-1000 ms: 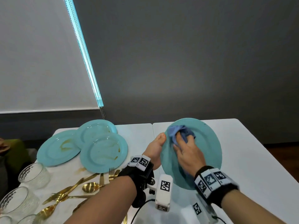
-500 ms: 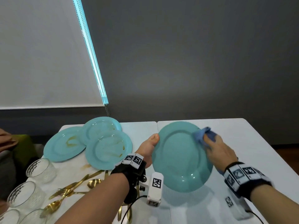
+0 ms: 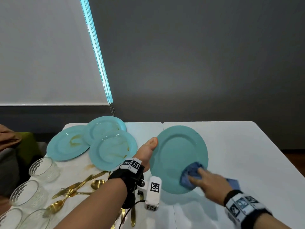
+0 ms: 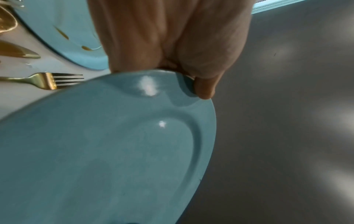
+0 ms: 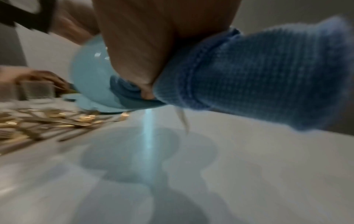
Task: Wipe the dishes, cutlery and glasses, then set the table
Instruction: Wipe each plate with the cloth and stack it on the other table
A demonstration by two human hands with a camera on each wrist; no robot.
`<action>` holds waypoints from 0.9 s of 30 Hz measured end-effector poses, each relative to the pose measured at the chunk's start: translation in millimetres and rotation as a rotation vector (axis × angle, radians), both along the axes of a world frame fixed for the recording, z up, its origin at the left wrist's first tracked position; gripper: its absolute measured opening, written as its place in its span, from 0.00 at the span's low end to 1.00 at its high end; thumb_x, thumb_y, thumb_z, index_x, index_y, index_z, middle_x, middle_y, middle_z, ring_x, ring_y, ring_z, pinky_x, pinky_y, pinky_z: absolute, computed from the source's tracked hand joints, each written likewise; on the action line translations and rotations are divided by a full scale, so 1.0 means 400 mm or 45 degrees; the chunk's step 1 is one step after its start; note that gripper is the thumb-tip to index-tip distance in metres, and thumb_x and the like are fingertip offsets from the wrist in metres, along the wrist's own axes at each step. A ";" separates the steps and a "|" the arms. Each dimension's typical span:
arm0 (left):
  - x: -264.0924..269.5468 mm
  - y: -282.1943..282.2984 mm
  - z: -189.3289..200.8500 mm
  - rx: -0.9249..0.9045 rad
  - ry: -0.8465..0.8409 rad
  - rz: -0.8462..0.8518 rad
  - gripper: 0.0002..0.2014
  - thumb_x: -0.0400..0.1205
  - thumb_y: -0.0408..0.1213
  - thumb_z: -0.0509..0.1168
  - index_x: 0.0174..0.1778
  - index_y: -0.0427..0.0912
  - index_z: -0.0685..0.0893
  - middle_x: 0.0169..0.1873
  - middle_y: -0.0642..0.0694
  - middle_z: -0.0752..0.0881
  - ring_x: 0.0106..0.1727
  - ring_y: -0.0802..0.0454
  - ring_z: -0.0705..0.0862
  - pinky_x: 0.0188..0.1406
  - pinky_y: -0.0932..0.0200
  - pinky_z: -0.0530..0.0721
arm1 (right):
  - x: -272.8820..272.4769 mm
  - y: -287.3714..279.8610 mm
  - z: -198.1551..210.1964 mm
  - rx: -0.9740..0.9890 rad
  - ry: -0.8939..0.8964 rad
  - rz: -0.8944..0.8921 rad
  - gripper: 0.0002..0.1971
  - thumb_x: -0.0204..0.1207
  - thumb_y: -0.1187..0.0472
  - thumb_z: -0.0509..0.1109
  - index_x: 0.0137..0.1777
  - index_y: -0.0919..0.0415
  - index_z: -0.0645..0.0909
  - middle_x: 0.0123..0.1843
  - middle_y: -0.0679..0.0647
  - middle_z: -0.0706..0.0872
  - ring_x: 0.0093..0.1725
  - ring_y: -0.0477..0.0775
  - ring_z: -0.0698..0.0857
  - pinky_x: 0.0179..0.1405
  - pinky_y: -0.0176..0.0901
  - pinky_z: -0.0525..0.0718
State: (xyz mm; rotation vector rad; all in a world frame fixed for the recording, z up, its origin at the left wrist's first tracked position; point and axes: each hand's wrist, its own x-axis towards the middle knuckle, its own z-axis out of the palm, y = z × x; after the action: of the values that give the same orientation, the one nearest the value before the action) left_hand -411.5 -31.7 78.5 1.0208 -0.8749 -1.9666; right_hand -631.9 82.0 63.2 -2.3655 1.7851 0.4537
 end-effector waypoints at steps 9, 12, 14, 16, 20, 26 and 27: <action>-0.060 0.037 -0.003 0.171 0.138 -0.132 0.20 0.88 0.45 0.47 0.63 0.36 0.76 0.50 0.38 0.87 0.45 0.46 0.89 0.45 0.52 0.89 | 0.120 -0.104 0.065 -0.279 -0.494 -0.442 0.27 0.78 0.62 0.57 0.73 0.35 0.63 0.59 0.57 0.69 0.50 0.67 0.81 0.43 0.52 0.80; -0.023 0.030 -0.033 0.261 0.166 -0.064 0.25 0.88 0.47 0.44 0.69 0.33 0.74 0.54 0.35 0.87 0.47 0.44 0.89 0.39 0.54 0.90 | 0.159 -0.024 0.004 -0.069 -0.477 -0.004 0.25 0.70 0.62 0.61 0.65 0.40 0.66 0.49 0.58 0.76 0.34 0.65 0.84 0.24 0.48 0.79; 0.003 0.031 -0.058 0.253 0.126 -0.001 0.23 0.88 0.46 0.45 0.72 0.35 0.72 0.55 0.37 0.85 0.47 0.46 0.88 0.39 0.54 0.89 | 0.102 0.015 -0.056 0.082 -0.359 0.132 0.23 0.73 0.61 0.58 0.64 0.39 0.61 0.55 0.61 0.78 0.43 0.67 0.85 0.31 0.52 0.82; 0.018 0.033 -0.069 0.257 0.091 0.028 0.21 0.89 0.44 0.46 0.71 0.37 0.72 0.55 0.39 0.85 0.48 0.46 0.87 0.42 0.53 0.88 | 0.024 0.025 -0.064 0.150 -0.222 0.065 0.25 0.78 0.62 0.55 0.66 0.33 0.55 0.66 0.61 0.73 0.58 0.65 0.81 0.49 0.55 0.82; 0.005 0.033 -0.059 0.277 0.048 -0.057 0.20 0.89 0.44 0.46 0.64 0.38 0.77 0.51 0.41 0.87 0.47 0.47 0.87 0.40 0.55 0.88 | -0.044 -0.034 0.004 -0.111 -0.136 -0.463 0.30 0.80 0.64 0.53 0.79 0.38 0.54 0.66 0.60 0.68 0.60 0.63 0.78 0.49 0.52 0.79; -0.068 0.071 -0.068 0.361 0.076 -0.200 0.22 0.88 0.46 0.46 0.60 0.35 0.81 0.46 0.39 0.91 0.44 0.47 0.91 0.41 0.55 0.90 | 0.108 -0.088 0.011 -0.273 -0.599 -0.628 0.27 0.82 0.60 0.55 0.80 0.41 0.57 0.63 0.61 0.69 0.52 0.67 0.80 0.46 0.54 0.82; -0.066 0.070 -0.077 0.392 0.072 -0.195 0.24 0.88 0.48 0.47 0.63 0.34 0.80 0.51 0.36 0.89 0.48 0.44 0.90 0.46 0.51 0.89 | 0.136 -0.070 -0.006 -0.226 -0.626 -0.506 0.26 0.82 0.58 0.55 0.79 0.41 0.59 0.62 0.60 0.69 0.52 0.66 0.80 0.46 0.54 0.82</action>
State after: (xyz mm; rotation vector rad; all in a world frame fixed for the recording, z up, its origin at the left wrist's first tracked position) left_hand -437.9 -3.8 47.5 1.0887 -0.6474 -2.2991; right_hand -577.5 54.2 60.8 -1.9059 2.0195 -0.3208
